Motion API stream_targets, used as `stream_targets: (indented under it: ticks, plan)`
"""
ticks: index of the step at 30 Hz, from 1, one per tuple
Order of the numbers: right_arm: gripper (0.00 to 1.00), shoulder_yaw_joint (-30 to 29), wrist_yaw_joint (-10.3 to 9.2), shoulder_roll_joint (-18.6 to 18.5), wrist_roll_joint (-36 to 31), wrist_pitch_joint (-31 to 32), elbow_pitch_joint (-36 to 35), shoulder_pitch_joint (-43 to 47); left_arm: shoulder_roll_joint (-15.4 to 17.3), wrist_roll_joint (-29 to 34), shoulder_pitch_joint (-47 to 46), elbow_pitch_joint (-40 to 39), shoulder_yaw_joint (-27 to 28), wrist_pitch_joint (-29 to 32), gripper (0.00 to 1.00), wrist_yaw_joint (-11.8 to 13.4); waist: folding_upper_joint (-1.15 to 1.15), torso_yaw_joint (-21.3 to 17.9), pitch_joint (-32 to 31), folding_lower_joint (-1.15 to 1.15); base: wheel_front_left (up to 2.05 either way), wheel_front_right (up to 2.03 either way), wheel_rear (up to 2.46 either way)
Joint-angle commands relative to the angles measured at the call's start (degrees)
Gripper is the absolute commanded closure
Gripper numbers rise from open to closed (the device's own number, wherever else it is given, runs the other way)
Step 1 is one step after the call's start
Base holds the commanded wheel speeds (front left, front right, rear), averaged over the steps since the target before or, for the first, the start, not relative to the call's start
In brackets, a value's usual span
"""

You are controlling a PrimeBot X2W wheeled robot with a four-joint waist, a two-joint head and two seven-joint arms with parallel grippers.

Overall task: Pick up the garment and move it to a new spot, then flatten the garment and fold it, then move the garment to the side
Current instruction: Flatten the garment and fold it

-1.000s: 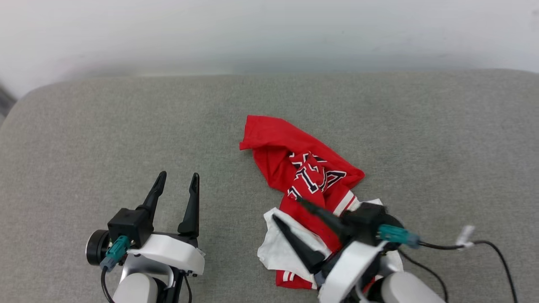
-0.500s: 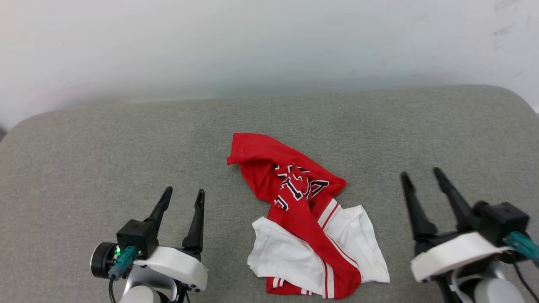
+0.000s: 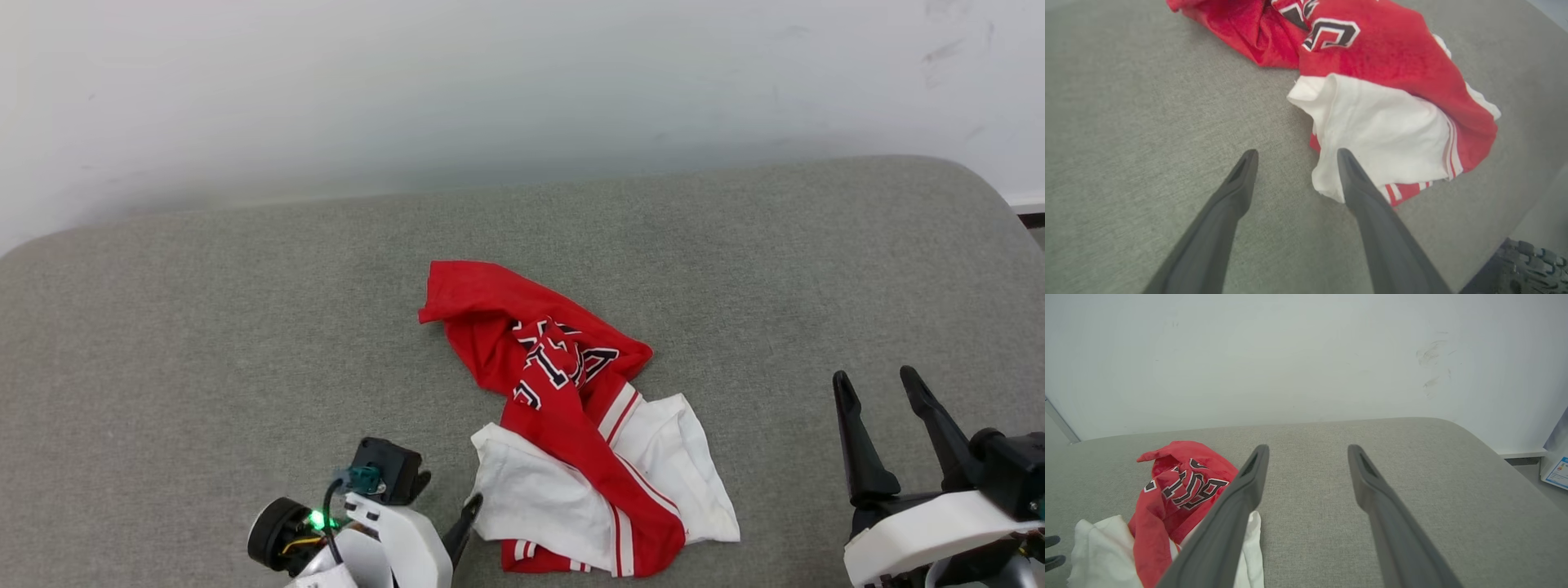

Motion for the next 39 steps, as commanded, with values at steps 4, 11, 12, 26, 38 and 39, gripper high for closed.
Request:
stream_targets:
  ticks: [4,11,12,26,38,39]
  plan:
    - [0.00,0.6,-0.02,0.5,0.3,0.3,-1.2,0.0,3.6,-3.4,-1.7,-0.9,-3.5,7.9,0.00,-0.1,0.00,-1.4,2.4,0.00,0.00,0.00,0.00]
    - [0.00,1.1,-0.02,1.0,1.3,-0.4,-0.9,-1.4,6.8,-5.4,-6.2,0.8,-8.0,13.7,0.00,-0.1,0.00,-3.0,6.0,0.00,0.00,0.00,0.00]
    - [0.00,1.0,-0.02,1.1,1.3,-0.3,-0.8,-1.5,7.1,-5.8,-6.8,1.2,-9.0,14.7,0.00,-0.1,0.00,-3.1,6.2,0.00,0.00,0.00,0.00]
    - [0.00,0.4,-0.02,1.4,2.1,-0.7,-0.2,-2.5,11.3,-8.9,-8.7,4.1,-14.5,20.1,1.00,1.0,0.00,-3.6,7.7,0.00,0.00,0.00,0.00]
    - [0.00,-0.9,-0.02,1.4,2.2,1.5,0.2,-1.2,16.8,-12.4,0.2,-8.5,-3.4,15.2,1.00,11.1,0.00,0.1,5.5,0.00,0.00,0.00,0.00]
    - [0.00,-0.7,-0.02,1.4,2.2,1.6,0.2,-1.1,16.8,-13.3,1.2,-8.6,-2.6,15.2,1.00,11.7,0.00,0.2,5.5,0.00,0.00,0.00,0.00]
